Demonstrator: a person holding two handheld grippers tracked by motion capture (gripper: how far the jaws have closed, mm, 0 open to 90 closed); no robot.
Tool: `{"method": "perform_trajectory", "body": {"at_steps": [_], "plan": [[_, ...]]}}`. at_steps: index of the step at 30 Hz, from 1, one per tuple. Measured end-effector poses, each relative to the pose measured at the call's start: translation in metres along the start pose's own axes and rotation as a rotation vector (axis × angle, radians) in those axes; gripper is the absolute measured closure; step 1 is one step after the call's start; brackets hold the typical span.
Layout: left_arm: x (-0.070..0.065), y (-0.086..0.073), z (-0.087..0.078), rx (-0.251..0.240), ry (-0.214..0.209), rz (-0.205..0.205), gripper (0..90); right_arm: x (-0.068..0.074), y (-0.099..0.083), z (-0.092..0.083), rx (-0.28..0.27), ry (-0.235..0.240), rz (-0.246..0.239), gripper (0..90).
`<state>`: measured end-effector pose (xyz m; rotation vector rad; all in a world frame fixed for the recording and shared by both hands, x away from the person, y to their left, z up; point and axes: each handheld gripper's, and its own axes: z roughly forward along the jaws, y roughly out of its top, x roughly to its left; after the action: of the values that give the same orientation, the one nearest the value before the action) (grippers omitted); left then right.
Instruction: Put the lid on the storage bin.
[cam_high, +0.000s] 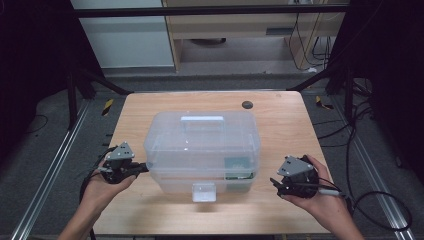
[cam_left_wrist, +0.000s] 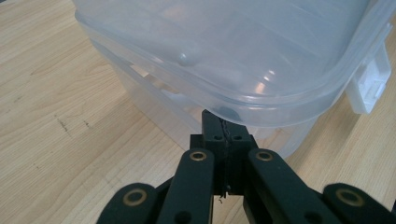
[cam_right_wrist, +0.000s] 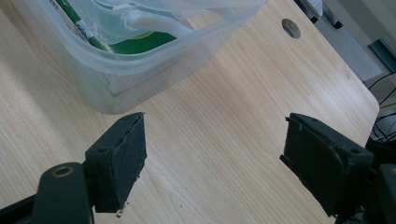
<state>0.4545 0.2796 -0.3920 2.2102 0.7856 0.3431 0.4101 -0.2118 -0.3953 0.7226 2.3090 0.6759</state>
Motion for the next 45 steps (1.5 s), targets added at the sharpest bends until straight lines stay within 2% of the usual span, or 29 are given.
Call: {"method": "perform_trajectory", "body": {"at_steps": [3, 5, 7, 8, 10, 13, 15, 19, 20, 22, 24, 26, 28, 31, 33, 36, 39, 45], "plan": [[0.000, 0.000, 0.000, 0.003, 0.003, 0.001, 90.0, 0.000, -0.001, 0.001, 0.002, 0.001, 0.000, 21.2], [0.002, -0.001, -0.001, 0.021, 0.028, 0.006, 90.0, 0.000, -0.001, 0.001, 0.000, -0.001, 0.001, 21.1], [0.007, -0.001, -0.003, 0.045, 0.066, 0.018, 90.0, -0.001, -0.001, 0.002, -0.002, -0.005, 0.010, 21.0], [0.011, -0.002, -0.005, 0.052, 0.102, 0.020, 90.0, -0.001, -0.001, 0.002, -0.002, -0.008, 0.010, 21.0], [0.019, -0.004, -0.008, 0.036, 0.139, -0.003, 90.0, -0.004, -0.004, 0.007, -0.001, -0.018, 0.039, 20.9], [0.030, -0.006, -0.012, 0.017, 0.201, -0.013, 90.0, -0.007, -0.006, 0.012, 0.000, -0.028, 0.058, 20.8], [0.037, -0.009, -0.012, -0.003, 0.225, -0.031, 89.3, -0.011, -0.008, 0.018, 0.004, -0.033, 0.083, 20.5], [0.053, -0.013, -0.006, -0.029, 0.326, -0.040, 79.5, -0.026, -0.011, 0.035, -0.002, -0.047, 0.175, 18.8], [0.058, -0.013, -0.002, -0.037, 0.337, -0.054, 75.0, -0.030, -0.012, 0.041, -0.003, -0.059, 0.206, 18.2], [0.068, -0.015, 0.006, -0.051, 0.379, -0.081, 60.0, -0.041, -0.013, 0.054, 0.006, -0.087, 0.274, 16.1], [0.076, -0.015, 0.016, -0.040, 0.401, -0.078, 53.7, -0.053, -0.015, 0.067, 0.008, -0.098, 0.341, 15.2], [0.084, -0.016, 0.025, -0.022, 0.404, -0.088, 43.9, -0.064, -0.018, 0.079, 0.012, -0.099, 0.393, 14.7], [0.090, -0.015, 0.034, -0.009, 0.400, -0.097, 41.8, -0.073, -0.021, 0.089, 0.019, -0.118, 0.417, 14.4], [0.097, -0.015, 0.047, 0.012, 0.403, -0.106, 33.8, -0.087, -0.028, 0.107, 0.051, -0.138, 0.492, 13.1], [0.101, -0.015, 0.055, 0.026, 0.391, -0.116, 29.5, -0.095, -0.033, 0.118, 0.060, -0.125, 0.558, 12.1], [0.107, -0.016, 0.066, 0.060, 0.389, -0.138, 25.4, -0.102, -0.039, 0.130, 0.073, -0.126, 0.602, 11.9], [0.112, -0.019, 0.077, 0.089, 0.383, -0.155, 21.5, -0.104, -0.043, 0.139, 0.087, -0.125, 0.612, 11.6], [0.119, -0.023, 0.088, 0.086, 0.365, -0.195, 16.3, -0.106, -0.044, 0.155, 0.076, -0.126, 0.656, 11.1]]}}
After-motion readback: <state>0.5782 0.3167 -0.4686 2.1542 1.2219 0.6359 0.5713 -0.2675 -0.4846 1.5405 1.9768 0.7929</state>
